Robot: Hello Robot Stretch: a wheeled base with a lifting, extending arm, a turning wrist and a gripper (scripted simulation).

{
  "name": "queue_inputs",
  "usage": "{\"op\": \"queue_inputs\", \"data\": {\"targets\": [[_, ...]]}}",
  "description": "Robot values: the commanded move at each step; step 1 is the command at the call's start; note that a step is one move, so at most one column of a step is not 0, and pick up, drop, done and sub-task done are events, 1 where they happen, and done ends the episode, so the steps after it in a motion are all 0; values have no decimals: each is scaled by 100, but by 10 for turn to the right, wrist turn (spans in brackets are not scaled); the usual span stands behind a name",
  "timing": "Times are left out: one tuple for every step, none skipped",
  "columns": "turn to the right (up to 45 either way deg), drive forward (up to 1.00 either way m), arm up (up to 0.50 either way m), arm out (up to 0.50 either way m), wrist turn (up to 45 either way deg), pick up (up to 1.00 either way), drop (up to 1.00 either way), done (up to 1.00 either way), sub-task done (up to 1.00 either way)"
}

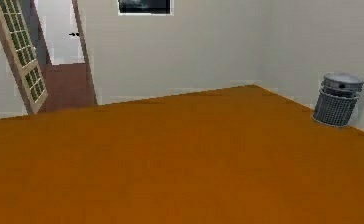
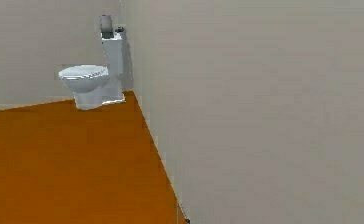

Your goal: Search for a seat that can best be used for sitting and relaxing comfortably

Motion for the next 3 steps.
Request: {"op": "queue_inputs", "data": {"targets": [[0, 25, 0, 0, 0, 0, 0, 0, 0], [-420, 0, 0, 0, 0, 0, 0, 0, 0], [0, 90, 0, 0, 0, 0, 0, 0, 0]]}}
